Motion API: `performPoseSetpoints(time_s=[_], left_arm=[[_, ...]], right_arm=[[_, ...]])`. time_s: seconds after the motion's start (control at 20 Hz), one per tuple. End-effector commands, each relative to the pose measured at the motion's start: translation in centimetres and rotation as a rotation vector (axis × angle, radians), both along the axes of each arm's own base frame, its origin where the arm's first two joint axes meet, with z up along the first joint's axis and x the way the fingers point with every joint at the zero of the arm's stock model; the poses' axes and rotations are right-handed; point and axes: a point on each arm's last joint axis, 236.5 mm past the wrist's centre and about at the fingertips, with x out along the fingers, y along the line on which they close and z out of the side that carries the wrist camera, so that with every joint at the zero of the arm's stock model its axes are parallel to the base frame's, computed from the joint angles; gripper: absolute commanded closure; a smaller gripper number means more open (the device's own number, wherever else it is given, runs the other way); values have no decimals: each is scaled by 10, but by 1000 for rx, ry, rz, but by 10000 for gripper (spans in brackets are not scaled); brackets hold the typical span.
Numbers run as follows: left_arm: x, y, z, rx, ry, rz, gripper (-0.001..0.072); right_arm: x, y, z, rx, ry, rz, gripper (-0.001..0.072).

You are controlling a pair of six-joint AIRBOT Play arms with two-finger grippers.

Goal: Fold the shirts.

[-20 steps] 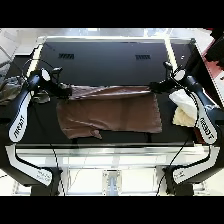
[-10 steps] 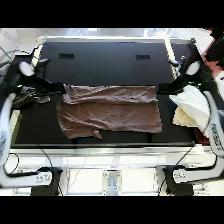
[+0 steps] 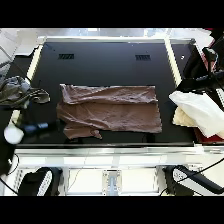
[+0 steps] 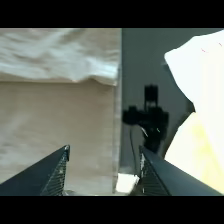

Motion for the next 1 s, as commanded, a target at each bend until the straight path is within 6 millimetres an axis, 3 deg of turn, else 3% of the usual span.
performPoseSetpoints(time_s=[0.0,0.1,0.2,0.35,0.55,0.75,0.8,0.95], left_arm=[[-32,-24,-43,-178,14,118,6],[-24,-11,-51,-135,-44,159,86],[-20,-7,-54,-126,-47,177,87],[-37,-14,-73,-142,80,155,86],[-43,-15,-92,-136,166,146,89],[-20,-20,-93,-176,98,143,107],[-15,-20,-93,-184,87,150,125],[-18,-27,-97,-218,119,146,292]], right_arm=[[-3,17,19,69,-55,15,221],[-4,19,19,78,-54,19,221],[-5,20,21,78,-57,19,221],[-5,20,21,78,-57,19,221],[-5,20,21,79,-57,19,222],[-7,22,20,86,-44,23,222],[-10,23,18,89,-33,27,222],[-14,24,16,91,-12,34,222]])
